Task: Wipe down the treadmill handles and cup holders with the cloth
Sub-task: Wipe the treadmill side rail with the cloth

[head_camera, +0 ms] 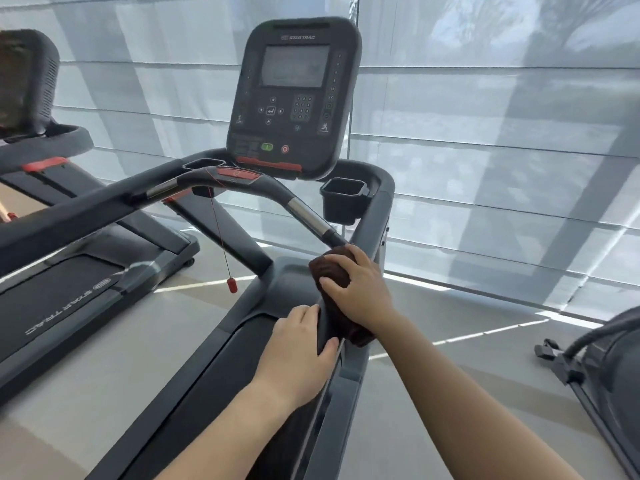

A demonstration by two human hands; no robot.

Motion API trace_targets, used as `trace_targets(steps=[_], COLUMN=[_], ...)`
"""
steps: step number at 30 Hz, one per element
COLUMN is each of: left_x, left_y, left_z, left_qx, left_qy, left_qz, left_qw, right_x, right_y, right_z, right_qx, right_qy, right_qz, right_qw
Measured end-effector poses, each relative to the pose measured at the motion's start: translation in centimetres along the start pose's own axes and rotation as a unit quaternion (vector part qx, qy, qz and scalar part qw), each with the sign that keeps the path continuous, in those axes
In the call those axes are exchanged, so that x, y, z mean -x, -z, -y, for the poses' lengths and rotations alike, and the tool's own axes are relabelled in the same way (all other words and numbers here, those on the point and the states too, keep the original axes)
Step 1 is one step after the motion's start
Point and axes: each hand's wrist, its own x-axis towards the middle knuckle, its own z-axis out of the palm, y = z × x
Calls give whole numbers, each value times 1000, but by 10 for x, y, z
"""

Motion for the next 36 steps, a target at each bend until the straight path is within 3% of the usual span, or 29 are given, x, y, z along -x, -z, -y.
trace_targets(steps=[8, 16, 22, 27, 36], left_x=[48, 56, 56, 56, 52], left_y=[33, 32, 31, 32, 34], left_z=[29, 32, 33, 33, 42], left_qx=[72, 80, 114, 114, 117], left_qy=[-58, -57, -38, -34, -56], left_qz=[45, 30, 19, 27, 75], left_qw=[995, 995, 993, 993, 989], right_x=[72, 20, 26, 50, 50], right_y=[-14, -11, -14, -16, -13], right_z=[39, 38, 26, 31, 43], right_qx=[-35, 38, -14, -15, -15], right_qy=[7, -46, -25, 11, -40], right_qz=[-58, -14, -63, -49, -45], right_qw=[998, 998, 998, 999, 998])
